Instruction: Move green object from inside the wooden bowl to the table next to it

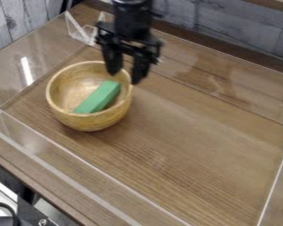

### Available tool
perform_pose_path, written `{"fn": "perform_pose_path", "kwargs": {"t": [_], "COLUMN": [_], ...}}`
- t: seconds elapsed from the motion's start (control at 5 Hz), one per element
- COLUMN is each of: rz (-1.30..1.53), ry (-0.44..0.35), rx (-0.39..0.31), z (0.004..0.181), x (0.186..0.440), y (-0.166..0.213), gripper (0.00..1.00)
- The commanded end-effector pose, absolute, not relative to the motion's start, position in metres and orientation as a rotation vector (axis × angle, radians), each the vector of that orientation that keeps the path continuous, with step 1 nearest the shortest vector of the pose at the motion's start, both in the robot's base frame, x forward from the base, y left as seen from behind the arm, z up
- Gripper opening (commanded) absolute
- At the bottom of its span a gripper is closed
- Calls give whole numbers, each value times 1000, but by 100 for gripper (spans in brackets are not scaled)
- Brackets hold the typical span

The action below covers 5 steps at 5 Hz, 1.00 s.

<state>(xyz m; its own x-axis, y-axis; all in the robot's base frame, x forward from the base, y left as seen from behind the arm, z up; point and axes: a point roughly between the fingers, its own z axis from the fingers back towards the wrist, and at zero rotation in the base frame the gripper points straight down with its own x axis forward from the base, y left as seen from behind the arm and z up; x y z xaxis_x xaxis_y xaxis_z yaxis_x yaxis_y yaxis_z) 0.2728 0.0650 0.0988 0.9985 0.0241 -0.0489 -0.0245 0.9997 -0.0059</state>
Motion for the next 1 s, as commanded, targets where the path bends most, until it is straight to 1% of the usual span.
{"fn": "perform_pose_path", "kwargs": {"t": [0.0, 0.4, 0.8], "rz": [-6, -49, 41], "ry": [-36, -59, -86], "rx": [10, 20, 32], "z": [112, 94, 73], "x": [277, 290, 294], "y": [85, 80, 106], "gripper": [100, 100, 100]}}
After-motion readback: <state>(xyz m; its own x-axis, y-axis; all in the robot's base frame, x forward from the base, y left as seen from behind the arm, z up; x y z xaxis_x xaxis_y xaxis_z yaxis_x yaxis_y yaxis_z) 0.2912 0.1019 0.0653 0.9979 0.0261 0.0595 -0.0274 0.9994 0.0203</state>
